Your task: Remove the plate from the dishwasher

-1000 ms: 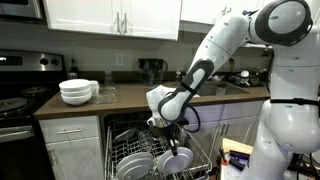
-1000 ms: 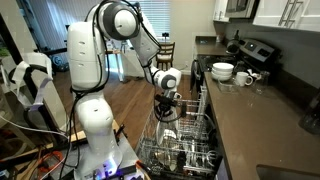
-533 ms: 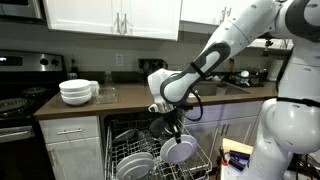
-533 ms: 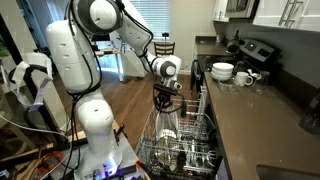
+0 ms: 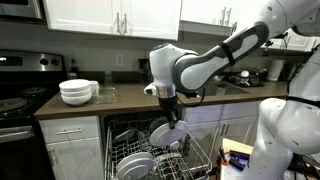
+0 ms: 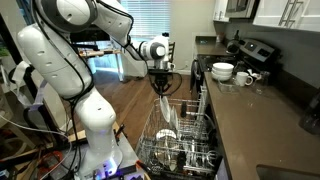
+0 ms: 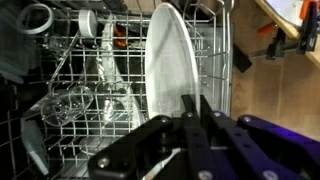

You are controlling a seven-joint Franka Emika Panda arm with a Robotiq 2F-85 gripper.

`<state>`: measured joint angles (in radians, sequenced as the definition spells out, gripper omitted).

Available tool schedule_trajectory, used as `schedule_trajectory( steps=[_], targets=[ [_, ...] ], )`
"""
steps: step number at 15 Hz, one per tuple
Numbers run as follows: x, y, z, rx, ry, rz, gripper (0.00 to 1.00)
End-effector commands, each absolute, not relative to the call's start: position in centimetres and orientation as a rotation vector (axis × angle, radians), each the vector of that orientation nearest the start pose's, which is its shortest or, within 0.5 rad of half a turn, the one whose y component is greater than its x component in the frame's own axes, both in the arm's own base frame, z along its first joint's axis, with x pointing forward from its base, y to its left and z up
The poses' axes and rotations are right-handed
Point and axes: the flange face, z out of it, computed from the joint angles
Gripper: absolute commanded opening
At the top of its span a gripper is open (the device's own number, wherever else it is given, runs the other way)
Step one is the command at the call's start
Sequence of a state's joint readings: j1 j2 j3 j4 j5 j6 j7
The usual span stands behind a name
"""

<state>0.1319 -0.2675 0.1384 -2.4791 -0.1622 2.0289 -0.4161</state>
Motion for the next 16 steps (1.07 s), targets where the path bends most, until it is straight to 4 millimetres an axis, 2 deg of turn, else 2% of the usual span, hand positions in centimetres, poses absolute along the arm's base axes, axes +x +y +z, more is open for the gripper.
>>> schedule_trajectory(
  steps=[1,4,7,11,16],
  targets=[
    [40.2,15.3,38.7,-3.174,-1.316,0.162,0.05],
    [40.7,19.5,37.1,-3.286,-1.314,0.046,0.05],
    [41.4,20.9,35.6,-3.410,-1.242,-0.036,0.05],
    [43.4,19.4,34.7,-3.599,-1.087,-0.093,0.05],
    [46.0,15.9,34.6,-3.725,-0.992,-0.087,0.05]
  ],
)
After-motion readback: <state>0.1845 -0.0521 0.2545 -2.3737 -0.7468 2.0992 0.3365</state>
